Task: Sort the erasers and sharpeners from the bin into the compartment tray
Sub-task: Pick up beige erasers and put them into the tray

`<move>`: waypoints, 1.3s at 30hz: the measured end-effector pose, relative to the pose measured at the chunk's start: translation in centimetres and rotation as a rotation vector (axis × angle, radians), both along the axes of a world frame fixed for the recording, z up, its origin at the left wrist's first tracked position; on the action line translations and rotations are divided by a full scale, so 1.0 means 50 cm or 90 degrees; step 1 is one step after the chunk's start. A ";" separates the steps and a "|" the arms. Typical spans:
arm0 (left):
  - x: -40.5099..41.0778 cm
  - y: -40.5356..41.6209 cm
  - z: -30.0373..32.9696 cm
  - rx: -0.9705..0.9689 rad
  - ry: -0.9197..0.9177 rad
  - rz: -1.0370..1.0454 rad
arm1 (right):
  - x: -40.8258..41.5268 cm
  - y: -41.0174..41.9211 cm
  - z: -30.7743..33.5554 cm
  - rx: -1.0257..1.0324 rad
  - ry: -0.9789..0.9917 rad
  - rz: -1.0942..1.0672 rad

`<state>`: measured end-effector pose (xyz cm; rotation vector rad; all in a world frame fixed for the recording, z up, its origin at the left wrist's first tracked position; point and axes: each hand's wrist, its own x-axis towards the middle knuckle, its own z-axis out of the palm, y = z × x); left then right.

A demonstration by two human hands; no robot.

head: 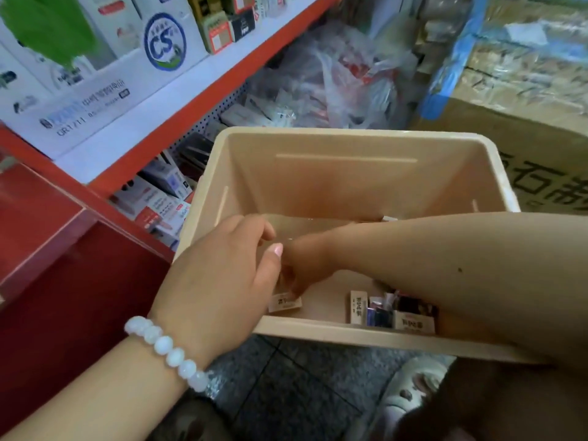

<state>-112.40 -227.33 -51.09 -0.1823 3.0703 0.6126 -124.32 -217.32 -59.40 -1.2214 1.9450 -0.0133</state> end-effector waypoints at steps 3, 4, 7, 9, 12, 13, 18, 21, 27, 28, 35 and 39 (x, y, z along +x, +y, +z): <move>-0.001 -0.002 -0.004 -0.006 0.003 0.000 | 0.020 -0.016 -0.020 -0.008 -0.031 0.060; -0.001 -0.002 -0.004 -0.009 0.001 0.000 | 0.021 -0.016 -0.025 -0.006 -0.035 0.077; 0.000 0.000 -0.003 -0.008 -0.002 0.001 | 0.014 -0.007 -0.043 0.002 -0.029 0.111; 0.001 0.000 -0.003 -0.006 -0.004 0.007 | 0.005 0.003 -0.053 0.022 -0.035 0.114; 0.002 0.002 -0.001 -0.009 -0.008 0.008 | -0.008 0.017 -0.054 0.077 -0.053 0.135; 0.002 0.002 0.000 -0.010 -0.010 0.007 | -0.013 0.022 -0.052 0.092 -0.062 0.140; 0.001 0.002 0.002 -0.017 -0.020 0.010 | -0.026 0.039 -0.034 0.107 -0.080 0.152; 0.000 0.004 0.003 -0.021 -0.025 0.018 | -0.023 0.049 -0.039 0.083 -0.061 0.135; 0.002 0.006 0.005 -0.017 -0.024 0.023 | -0.049 0.075 -0.033 0.108 -0.042 -0.031; 0.002 0.005 0.004 -0.018 -0.023 0.022 | -0.054 0.078 -0.029 0.135 -0.041 -0.032; 0.002 0.005 0.003 -0.016 -0.010 0.022 | -0.050 0.083 -0.046 0.259 0.005 0.057; 0.002 0.006 0.003 -0.017 -0.005 0.025 | -0.048 0.081 -0.047 0.274 0.016 0.090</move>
